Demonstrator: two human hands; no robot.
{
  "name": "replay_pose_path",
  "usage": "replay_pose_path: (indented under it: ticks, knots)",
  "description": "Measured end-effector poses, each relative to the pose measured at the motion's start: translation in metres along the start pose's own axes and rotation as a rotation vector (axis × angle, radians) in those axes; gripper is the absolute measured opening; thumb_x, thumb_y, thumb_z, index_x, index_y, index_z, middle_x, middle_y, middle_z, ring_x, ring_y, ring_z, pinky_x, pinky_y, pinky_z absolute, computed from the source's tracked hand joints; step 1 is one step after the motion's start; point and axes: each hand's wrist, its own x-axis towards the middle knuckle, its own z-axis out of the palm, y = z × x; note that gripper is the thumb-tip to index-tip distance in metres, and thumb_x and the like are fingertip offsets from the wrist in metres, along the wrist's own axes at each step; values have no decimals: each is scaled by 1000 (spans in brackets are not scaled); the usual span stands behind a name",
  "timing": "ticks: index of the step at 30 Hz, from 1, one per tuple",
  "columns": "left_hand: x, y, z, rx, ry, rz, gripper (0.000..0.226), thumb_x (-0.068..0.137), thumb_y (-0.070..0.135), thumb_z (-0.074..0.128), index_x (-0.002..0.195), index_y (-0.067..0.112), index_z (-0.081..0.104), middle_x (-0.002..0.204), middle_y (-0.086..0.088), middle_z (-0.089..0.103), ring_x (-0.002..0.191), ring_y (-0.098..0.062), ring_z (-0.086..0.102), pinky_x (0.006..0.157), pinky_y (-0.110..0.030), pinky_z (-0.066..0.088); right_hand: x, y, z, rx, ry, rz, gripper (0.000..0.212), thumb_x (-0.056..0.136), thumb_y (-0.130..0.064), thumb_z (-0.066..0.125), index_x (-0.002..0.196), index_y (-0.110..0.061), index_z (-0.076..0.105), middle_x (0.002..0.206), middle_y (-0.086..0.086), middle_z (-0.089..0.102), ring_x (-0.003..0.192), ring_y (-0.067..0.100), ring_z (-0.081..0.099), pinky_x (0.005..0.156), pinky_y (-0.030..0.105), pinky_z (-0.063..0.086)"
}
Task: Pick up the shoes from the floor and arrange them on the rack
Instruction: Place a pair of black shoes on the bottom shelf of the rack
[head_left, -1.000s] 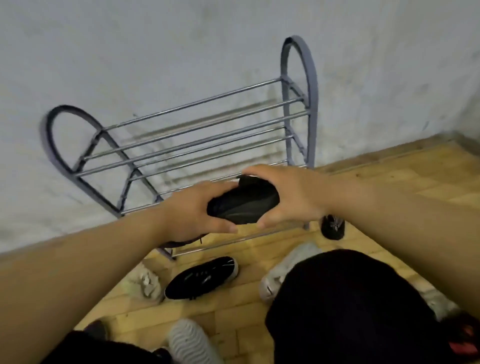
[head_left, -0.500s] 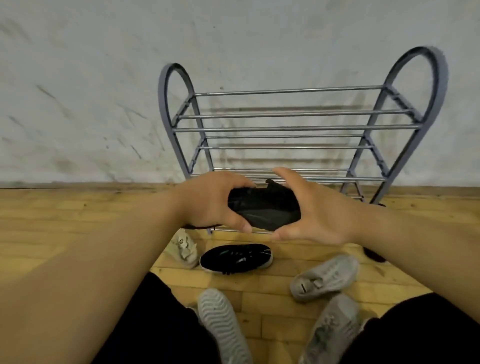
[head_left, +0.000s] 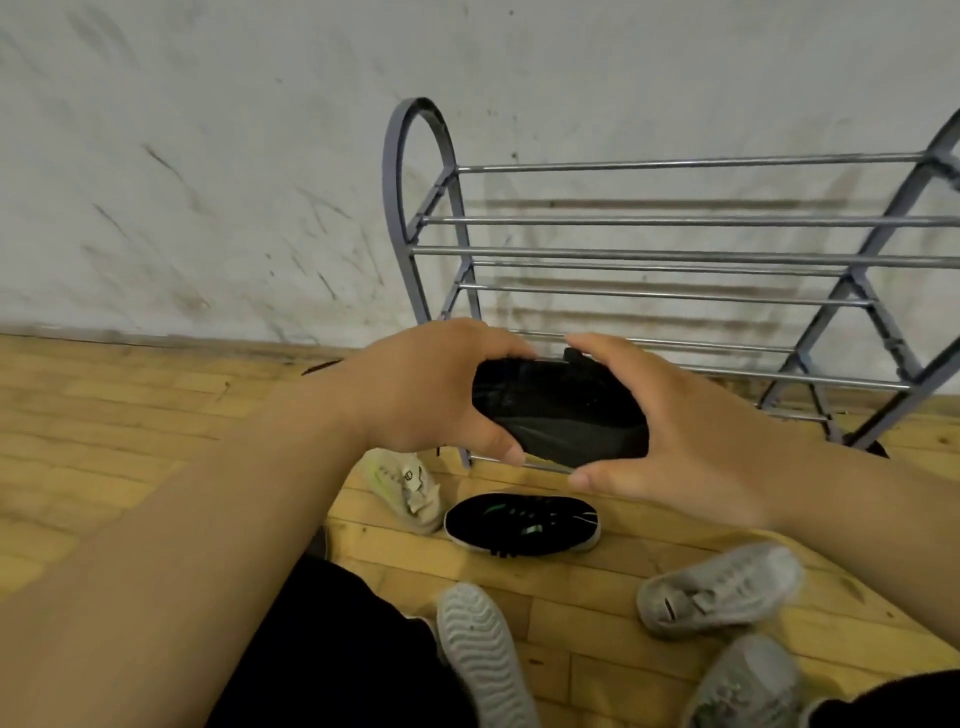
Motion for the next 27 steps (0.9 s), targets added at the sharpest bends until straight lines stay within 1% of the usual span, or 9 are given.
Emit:
replay_pose_path:
  ticks: [3, 5, 9, 12, 16, 19, 22, 24, 27]
  knots:
    - [12, -11, -5, -44, -7, -59, 90, 63, 55, 92, 143, 41, 53, 125, 20, 59, 110, -3, 59, 95, -24, 50, 18, 12, 3, 38, -12, -36, 102, 75, -60, 81, 149, -66, 11, 141, -34, 34, 124, -9, 39, 96, 13, 39]
    - [19, -18, -7, -108, -33, -105, 82, 63, 50, 94, 136, 38, 59, 119, 17, 65, 105, -3, 63, 91, -25, 53, 32, 14, 7, 37, -17, -61, 95, 79, -60, 77, 146, -72, 11, 140, -37, 31, 124, -14, 33, 95, 9, 33]
    - [-2, -28, -19, -172, -49, -214, 81, 63, 45, 97, 136, 36, 62, 116, 16, 70, 103, -4, 67, 88, -28, 55, 49, -5, 22, 21, -37, -97, 88, 81, -59, 74, 148, -69, 17, 143, -34, 32, 126, -13, 32, 100, 11, 29]
    - [-43, -31, -33, -118, 50, -244, 85, 61, 49, 96, 136, 34, 61, 117, 18, 66, 103, -5, 65, 91, -29, 54, 51, -34, 32, 10, -1, -171, 85, 81, -57, 76, 148, -66, 25, 143, -31, 37, 127, -8, 38, 96, 7, 30]
    - [-129, -26, -45, -9, 307, -283, 97, 64, 49, 94, 148, 34, 49, 129, 14, 59, 110, -7, 56, 97, -26, 46, 55, -99, 43, -103, 50, -351, 82, 80, -57, 74, 150, -60, 30, 144, -22, 39, 128, -1, 41, 95, 8, 30]
    - [-219, -38, -49, -78, 381, -413, 100, 63, 51, 94, 149, 41, 45, 137, 17, 56, 117, -4, 54, 104, -31, 49, 58, -175, 61, -181, -72, -458, 80, 82, -63, 69, 149, -65, 25, 144, -25, 32, 124, 0, 40, 91, 13, 35]
    - [-294, -68, -34, -190, 462, -540, 93, 63, 48, 94, 143, 46, 47, 125, 24, 59, 111, 0, 59, 102, -33, 52, 74, -237, 99, -239, -195, -556, 76, 86, -61, 68, 150, -63, 27, 147, -21, 31, 123, 1, 41, 95, 15, 38]
    - [-331, -87, -14, -220, 547, -614, 88, 66, 45, 93, 142, 44, 48, 121, 25, 59, 111, -1, 59, 99, -30, 52, 89, -276, 129, -284, -240, -636, 76, 86, -58, 70, 151, -57, 31, 146, -12, 36, 125, 10, 45, 102, 27, 43]
    - [-384, -116, 29, -304, 652, -733, 83, 67, 44, 93, 139, 40, 51, 118, 23, 61, 108, -2, 62, 91, -25, 52, 102, -321, 182, -409, -348, -730, 76, 87, -57, 68, 153, -52, 32, 139, -5, 43, 121, 18, 49, 101, 39, 47]
